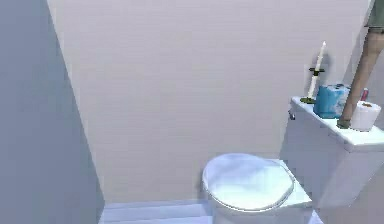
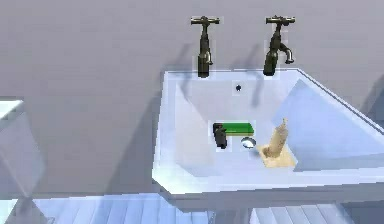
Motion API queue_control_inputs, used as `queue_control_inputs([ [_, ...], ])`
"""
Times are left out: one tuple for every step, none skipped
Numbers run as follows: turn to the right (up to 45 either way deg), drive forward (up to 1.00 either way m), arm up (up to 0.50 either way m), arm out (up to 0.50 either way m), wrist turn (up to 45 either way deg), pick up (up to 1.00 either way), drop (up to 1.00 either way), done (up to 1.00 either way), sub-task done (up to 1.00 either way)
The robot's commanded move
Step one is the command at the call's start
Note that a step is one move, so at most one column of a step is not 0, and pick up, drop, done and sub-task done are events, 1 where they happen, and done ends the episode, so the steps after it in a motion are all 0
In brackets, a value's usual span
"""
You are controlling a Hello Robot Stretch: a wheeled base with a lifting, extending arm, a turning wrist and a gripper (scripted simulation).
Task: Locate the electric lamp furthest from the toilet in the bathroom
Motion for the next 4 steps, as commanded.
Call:
queue_control_inputs([
  [21.0,0.00,0.00,0.00,0.0,0.00,0.00,0.00,0.00],
  [0.0,0.30,0.00,0.00,0.0,0.00,0.00,0.00,0.00],
  [45.0,0.00,0.00,0.00,0.0,0.00,0.00,0.00,0.00],
  [45.0,0.00,0.00,0.00,0.0,0.00,0.00,0.00,0.00],
])
